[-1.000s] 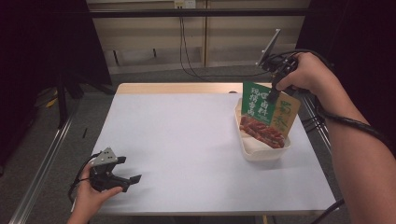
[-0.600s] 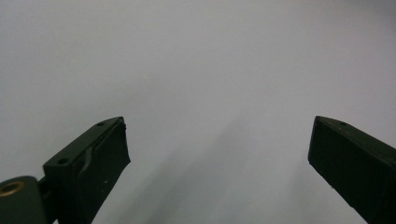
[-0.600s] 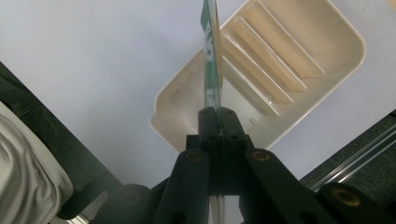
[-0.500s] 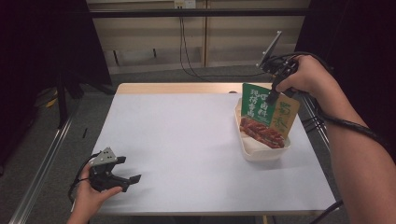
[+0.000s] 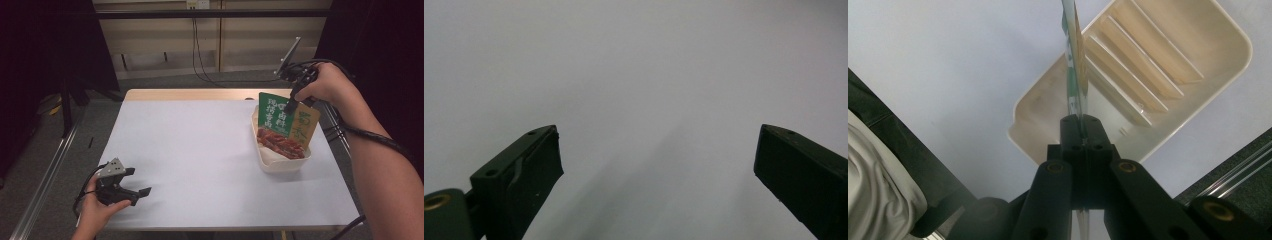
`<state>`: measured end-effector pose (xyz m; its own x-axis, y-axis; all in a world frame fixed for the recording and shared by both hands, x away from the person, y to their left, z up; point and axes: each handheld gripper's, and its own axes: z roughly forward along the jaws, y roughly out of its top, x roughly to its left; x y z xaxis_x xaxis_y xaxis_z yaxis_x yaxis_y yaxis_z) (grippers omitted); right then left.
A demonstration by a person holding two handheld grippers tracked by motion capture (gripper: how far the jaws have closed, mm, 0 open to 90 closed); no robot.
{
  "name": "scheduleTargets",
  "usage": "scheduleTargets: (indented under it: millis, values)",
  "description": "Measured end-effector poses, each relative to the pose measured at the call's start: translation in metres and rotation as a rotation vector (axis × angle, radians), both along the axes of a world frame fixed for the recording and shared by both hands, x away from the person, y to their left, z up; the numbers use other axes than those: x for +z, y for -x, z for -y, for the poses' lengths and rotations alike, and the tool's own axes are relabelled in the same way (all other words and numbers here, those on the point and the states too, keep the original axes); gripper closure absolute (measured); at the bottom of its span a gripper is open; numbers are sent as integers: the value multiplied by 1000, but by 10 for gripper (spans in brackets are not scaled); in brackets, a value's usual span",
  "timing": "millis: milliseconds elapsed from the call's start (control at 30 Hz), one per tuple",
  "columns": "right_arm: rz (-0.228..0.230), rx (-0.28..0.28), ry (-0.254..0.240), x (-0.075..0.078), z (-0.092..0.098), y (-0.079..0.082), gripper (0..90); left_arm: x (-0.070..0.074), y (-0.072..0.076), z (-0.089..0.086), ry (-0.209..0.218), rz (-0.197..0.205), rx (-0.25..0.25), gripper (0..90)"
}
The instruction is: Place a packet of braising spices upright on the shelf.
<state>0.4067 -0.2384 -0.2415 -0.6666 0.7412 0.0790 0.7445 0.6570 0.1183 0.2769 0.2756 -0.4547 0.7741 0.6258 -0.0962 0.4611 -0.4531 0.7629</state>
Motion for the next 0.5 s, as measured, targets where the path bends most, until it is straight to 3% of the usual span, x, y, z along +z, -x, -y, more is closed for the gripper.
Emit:
scheduleTargets:
  millis: [500]
  values:
    - [1, 2, -6, -8, 2, 0, 900, 0, 0, 0, 6, -3, -1, 49]
